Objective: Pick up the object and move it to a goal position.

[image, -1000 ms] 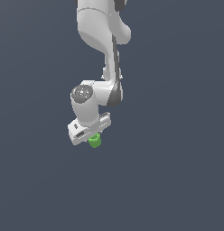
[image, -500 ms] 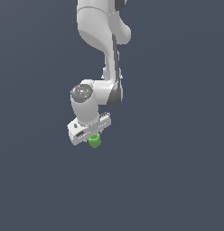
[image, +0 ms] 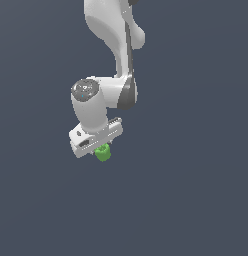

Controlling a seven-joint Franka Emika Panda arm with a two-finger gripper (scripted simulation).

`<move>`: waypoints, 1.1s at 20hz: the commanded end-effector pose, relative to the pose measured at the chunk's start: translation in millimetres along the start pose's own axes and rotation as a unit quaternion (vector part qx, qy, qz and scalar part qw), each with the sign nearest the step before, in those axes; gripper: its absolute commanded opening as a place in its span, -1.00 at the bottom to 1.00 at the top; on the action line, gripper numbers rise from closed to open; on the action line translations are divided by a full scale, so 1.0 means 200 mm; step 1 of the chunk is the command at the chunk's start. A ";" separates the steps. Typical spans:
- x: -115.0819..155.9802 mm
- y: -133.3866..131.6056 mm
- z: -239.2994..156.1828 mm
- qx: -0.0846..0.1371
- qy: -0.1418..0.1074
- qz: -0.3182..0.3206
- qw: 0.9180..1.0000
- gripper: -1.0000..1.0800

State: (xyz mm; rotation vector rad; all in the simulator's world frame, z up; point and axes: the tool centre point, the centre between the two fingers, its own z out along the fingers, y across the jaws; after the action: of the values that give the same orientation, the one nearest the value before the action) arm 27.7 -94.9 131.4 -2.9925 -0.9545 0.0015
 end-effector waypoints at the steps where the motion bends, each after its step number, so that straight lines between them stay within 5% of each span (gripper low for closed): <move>1: 0.02 0.01 -0.11 0.000 0.000 0.000 1.000 -1.00; 13: 0.13 0.10 -0.69 0.000 0.001 0.000 1.000 -1.00; 22: 0.18 0.14 -0.92 0.000 0.001 0.000 1.000 -1.00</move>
State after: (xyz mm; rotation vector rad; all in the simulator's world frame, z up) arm 71.9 -97.4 310.4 -2.9928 -0.9556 -0.0020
